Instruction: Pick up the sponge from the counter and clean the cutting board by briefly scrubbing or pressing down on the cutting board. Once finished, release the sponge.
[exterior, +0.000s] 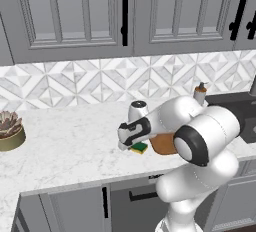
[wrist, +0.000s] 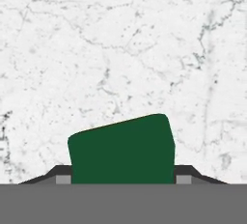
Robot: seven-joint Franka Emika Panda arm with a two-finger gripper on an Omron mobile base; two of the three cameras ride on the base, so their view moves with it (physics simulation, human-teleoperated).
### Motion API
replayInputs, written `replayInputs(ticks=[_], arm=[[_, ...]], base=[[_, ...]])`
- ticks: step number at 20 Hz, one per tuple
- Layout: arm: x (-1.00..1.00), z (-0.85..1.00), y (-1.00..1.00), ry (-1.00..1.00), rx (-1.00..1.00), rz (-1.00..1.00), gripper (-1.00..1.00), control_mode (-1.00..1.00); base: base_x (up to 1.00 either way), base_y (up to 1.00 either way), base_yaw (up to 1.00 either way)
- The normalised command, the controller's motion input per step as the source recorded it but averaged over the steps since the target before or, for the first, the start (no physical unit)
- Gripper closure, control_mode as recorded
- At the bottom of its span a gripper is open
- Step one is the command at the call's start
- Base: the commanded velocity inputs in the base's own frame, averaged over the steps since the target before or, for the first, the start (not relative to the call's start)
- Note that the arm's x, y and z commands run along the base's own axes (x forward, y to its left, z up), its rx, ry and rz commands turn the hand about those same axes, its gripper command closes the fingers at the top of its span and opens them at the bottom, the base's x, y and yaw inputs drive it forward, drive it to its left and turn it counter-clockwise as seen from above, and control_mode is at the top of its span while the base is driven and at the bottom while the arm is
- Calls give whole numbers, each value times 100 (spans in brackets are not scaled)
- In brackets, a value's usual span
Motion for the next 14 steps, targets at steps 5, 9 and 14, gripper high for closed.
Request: replayInputs(ticks=[5,9,14], arm=[[2,28,-40,-2,-3,-11,100,-100],[17,34,-60,0,6,-33,100,-100],[38,59,-42,3,9,-28,100,-100]], base=[[0,0,0],[0,0,0],[0,0,0]])
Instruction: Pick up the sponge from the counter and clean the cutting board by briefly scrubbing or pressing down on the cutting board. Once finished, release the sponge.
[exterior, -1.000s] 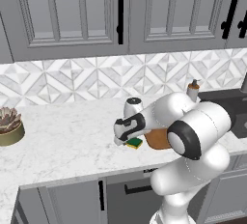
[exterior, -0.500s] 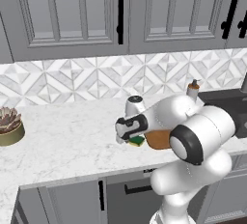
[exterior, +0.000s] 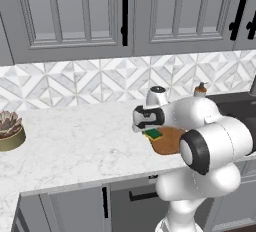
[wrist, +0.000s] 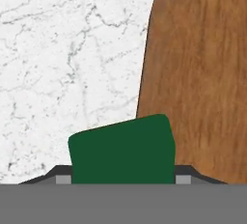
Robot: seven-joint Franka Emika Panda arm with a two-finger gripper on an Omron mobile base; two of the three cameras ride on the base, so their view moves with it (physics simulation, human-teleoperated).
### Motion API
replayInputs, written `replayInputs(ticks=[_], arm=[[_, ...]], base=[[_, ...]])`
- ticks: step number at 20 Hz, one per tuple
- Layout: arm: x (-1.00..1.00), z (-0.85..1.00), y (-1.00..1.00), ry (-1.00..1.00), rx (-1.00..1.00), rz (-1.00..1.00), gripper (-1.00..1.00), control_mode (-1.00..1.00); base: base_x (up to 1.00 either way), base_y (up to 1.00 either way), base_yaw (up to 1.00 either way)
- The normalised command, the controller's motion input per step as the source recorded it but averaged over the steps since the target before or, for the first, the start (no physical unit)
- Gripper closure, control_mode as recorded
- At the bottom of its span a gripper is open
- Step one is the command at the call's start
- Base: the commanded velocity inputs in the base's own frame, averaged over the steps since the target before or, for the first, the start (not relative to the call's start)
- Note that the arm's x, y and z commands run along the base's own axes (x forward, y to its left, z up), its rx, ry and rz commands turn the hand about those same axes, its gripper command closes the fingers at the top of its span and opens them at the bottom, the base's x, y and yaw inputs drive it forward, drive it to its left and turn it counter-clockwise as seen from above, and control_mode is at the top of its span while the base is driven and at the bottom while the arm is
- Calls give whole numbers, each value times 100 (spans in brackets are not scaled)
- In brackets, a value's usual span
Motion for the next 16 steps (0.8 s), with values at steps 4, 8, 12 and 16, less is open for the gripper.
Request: replayInputs(ticks=[4,8,12,16], arm=[[48,10,-25,0,8,-27,100,-100],[41,-20,-16,-2,4,-28,100,-100],[22,-8,-31,0,0,-20,100,-100],[12,0,-11,-5,0,-17,100,-100]], base=[[0,0,0],[0,0,0],[0,0,0],[0,0,0]])
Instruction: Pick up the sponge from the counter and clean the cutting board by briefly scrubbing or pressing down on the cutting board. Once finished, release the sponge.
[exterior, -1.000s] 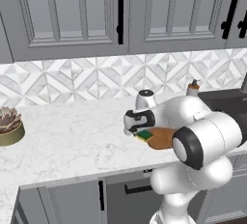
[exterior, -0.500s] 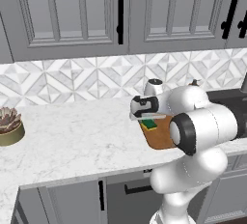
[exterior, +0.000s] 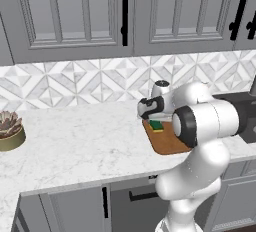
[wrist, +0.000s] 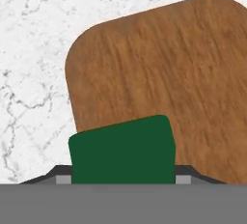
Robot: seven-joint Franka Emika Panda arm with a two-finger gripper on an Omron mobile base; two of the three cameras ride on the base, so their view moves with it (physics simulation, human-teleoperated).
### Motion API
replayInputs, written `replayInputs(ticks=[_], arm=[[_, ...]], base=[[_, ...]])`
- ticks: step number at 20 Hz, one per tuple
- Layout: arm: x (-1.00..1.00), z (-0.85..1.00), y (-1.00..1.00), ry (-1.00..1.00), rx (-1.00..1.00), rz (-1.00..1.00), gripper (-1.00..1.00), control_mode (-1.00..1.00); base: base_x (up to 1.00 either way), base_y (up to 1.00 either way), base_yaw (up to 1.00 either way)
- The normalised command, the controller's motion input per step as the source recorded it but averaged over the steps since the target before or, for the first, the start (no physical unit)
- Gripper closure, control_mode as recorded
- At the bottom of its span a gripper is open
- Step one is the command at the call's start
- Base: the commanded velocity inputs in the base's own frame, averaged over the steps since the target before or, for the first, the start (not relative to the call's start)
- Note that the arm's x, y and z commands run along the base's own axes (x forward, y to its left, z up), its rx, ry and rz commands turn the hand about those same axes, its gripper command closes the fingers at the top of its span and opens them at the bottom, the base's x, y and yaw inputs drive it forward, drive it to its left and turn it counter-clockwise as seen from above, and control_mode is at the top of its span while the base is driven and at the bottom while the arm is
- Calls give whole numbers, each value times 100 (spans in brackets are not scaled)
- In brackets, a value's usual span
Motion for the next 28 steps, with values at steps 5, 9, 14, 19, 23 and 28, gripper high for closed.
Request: replayInputs(ticks=[5,9,14,19,23,28], arm=[[28,0,-5,0,0,-18,100,-100],[31,0,-1,0,0,-8,100,-100],[11,-3,0,0,0,-2,100,-100],[1,-45,0,0,0,0,100,-100],[0,-50,0,0,0,0,100,-100],[0,-38,0,-1,0,0,100,-100]], base=[[0,0,0],[0,0,0],[0,0,0],[0,0,0],[0,0,0],[0,0,0]])
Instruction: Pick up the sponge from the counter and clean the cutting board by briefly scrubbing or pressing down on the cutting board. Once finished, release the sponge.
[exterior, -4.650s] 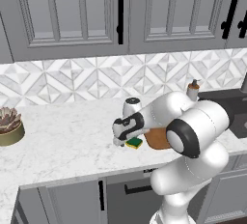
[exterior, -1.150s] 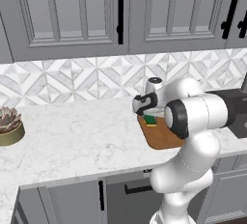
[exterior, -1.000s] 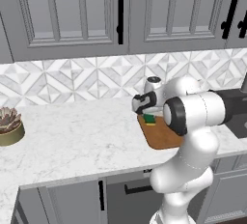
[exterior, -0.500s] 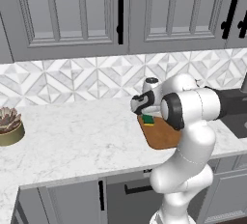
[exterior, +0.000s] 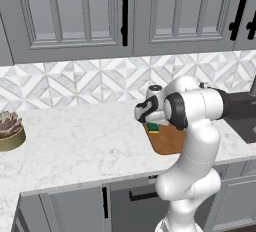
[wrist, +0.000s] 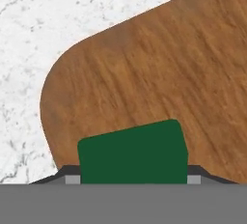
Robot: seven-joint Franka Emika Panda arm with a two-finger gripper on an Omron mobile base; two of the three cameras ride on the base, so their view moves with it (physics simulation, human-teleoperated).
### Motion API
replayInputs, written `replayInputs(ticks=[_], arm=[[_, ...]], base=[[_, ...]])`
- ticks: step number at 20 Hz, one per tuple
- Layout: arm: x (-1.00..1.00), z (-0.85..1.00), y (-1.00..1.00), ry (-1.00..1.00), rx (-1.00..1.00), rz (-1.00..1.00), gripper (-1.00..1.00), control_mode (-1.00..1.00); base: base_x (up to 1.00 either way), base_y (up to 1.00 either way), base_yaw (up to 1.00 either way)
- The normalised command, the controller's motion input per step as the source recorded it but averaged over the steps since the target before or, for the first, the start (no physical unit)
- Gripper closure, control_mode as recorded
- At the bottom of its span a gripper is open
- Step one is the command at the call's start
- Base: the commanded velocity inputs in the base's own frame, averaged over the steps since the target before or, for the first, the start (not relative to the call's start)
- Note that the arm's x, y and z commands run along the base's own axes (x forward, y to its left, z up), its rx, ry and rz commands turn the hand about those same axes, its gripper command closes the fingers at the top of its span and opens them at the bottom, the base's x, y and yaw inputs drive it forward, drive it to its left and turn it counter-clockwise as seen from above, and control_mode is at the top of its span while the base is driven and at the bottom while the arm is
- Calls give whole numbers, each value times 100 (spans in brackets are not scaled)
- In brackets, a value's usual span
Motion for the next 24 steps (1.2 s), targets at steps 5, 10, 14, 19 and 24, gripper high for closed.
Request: replayInputs(ticks=[5,10,14,19,24], arm=[[-8,-33,0,0,0,0,100,-100],[-54,-24,0,0,0,-4,100,-100],[-61,-29,0,0,0,-3,100,-100],[-67,-32,0,0,0,-3,100,-100],[-71,-30,0,0,0,-2,100,-100]], base=[[0,0,0],[0,0,0],[0,0,0],[0,0,0],[0,0,0]])
